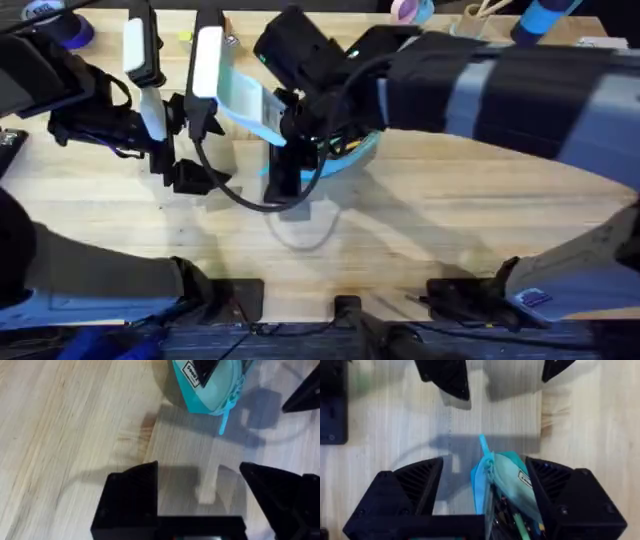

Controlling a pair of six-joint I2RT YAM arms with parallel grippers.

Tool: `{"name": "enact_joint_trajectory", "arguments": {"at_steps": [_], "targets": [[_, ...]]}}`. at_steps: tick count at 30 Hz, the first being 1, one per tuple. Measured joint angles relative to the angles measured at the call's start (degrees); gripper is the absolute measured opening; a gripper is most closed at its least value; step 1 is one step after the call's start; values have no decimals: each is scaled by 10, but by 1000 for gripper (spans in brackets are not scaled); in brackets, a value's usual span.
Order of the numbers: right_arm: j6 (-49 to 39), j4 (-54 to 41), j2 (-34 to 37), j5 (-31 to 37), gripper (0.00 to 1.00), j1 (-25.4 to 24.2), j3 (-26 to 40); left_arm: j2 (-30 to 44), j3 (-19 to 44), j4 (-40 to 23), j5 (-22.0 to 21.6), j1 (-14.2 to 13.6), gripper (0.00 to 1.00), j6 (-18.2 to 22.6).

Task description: Unzip the bag, pick up the pens from the table one at a time and place them inside, then zip the bag closed.

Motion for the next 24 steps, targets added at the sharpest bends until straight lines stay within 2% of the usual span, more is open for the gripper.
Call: {"name": "enact_joint_trajectory", "arguments": {"at_steps": [7,11,15,18,21,24], "targets": [[0,15,44,0,994,0,-3,0,0,0,0,0,993,0],[0,21,50,0,896,0,-4,0,0,0,0,0,993,0],[1,27,50,1,734,0,-4,0,0,0,0,0,993,0],[2,28,50,2,547,0,-4,0,0,0,0,0,993,0],[2,28,50,2,481,0,-4,0,0,0,0,0,993,0],[2,29,50,4,344,0,-4,0,0,0,0,0,993,0]]}}
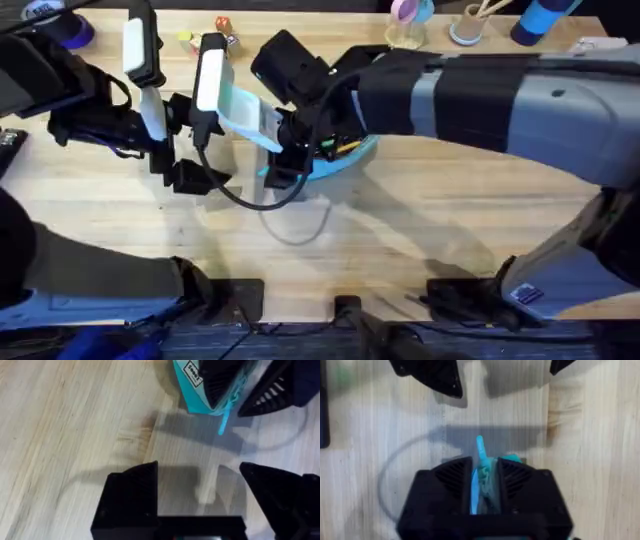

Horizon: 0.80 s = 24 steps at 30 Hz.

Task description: Unzip the bag, pick up the pens from the table one at a time and place them inside, then zip the bag closed.

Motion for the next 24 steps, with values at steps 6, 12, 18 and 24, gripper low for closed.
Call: {"name": "enact_joint_trajectory", "arguments": {"at_steps": [6,12,18,24], "targets": [[0,5,0,4,40,-3,0,0,0,0,0,0,993,0],[0,6,0,12,31,-2,0,0,0,0,0,0,993,0],[1,23,0,31,30,0,0,0,0,0,0,0,993,0],[30,57,0,41,31,-6,-1,0,0,0,1,0,993,0]]}}
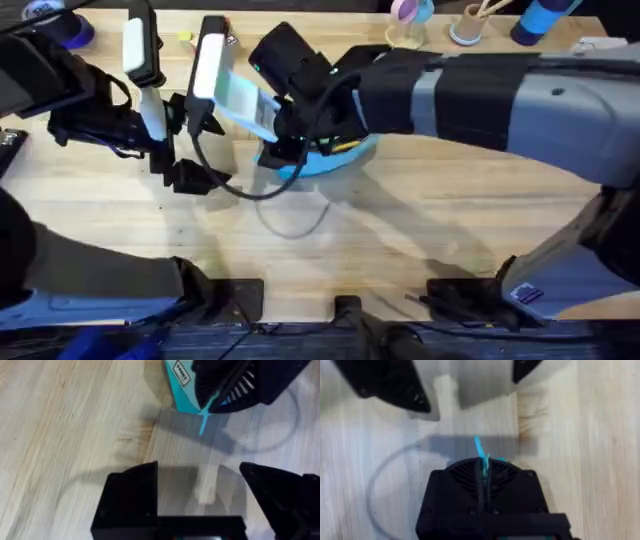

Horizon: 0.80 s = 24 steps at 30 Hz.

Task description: Unzip the bag, pick up the pens from the table one at a time and place them inside, then zip the bag closed.

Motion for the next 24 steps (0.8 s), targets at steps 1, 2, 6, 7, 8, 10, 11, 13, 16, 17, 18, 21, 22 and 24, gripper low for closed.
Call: {"name": "enact_joint_trajectory", "arguments": {"at_steps": [1,2,6,7,8,10,11,13,16,17,18,21,22,24], "targets": [[6,3,0,0,31,-2,0,0,0,0,2,0,993,0],[13,6,-1,0,31,-6,0,0,0,0,4,0,993,0],[50,9,-5,0,31,-12,0,0,0,-7,22,0,993,1],[62,11,-6,0,31,-13,0,0,0,-9,28,0,993,1],[74,15,-8,1,31,-14,0,0,0,-11,34,0,993,2],[99,29,-10,2,31,-16,0,0,0,-13,45,0,993,2],[113,38,-11,2,31,-18,0,0,0,-13,50,0,993,2],[138,53,-11,5,31,-23,0,0,0,-13,59,0,993,2],[173,68,-11,6,31,-30,0,0,0,-13,64,0,993,2],[181,69,-11,7,31,-31,0,0,0,-14,66,0,993,1],[188,69,-11,7,31,-32,0,0,0,-18,68,0,993,1],[209,71,-11,7,31,-33,0,0,0,-31,74,0,992,-5],[214,73,-11,7,31,-32,0,0,0,-32,75,0,993,-12],[222,77,-11,7,31,-32,0,0,0,-32,81,0,993,-22]]}}
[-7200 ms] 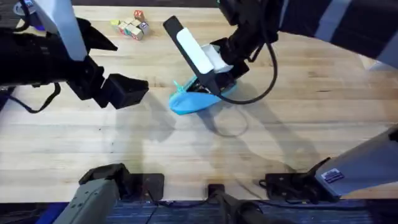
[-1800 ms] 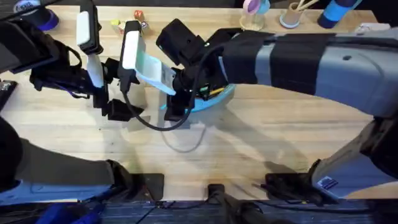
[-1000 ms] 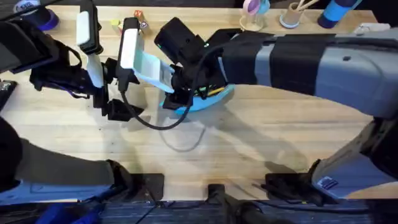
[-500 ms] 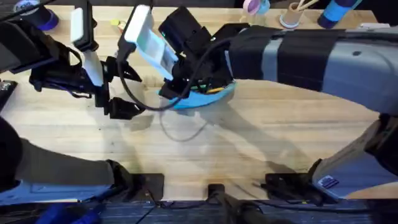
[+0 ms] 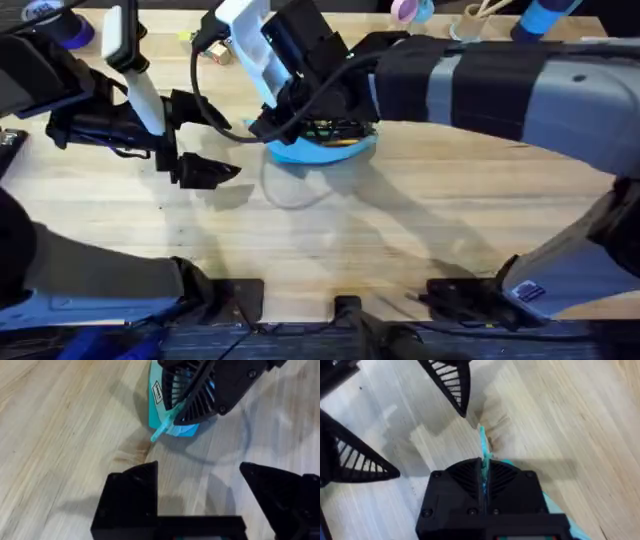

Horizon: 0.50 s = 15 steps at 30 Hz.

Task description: Unzip the bag, pick up the pens from the table one at a time and place them inside, then zip the bag closed.

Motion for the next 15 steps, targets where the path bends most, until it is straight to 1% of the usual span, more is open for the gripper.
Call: {"name": "enact_joint_trajectory", "arguments": {"at_steps": [3,9,12,15], "targets": [[9,5,0,4,31,0,0,0,0,5,13,0,993,-12],[13,6,0,4,31,0,0,0,0,26,42,-2,994,-16],[15,6,0,4,31,0,0,0,0,41,53,-13,993,-17],[15,6,0,4,31,0,0,2,0,56,57,-30,993,-18]]}}
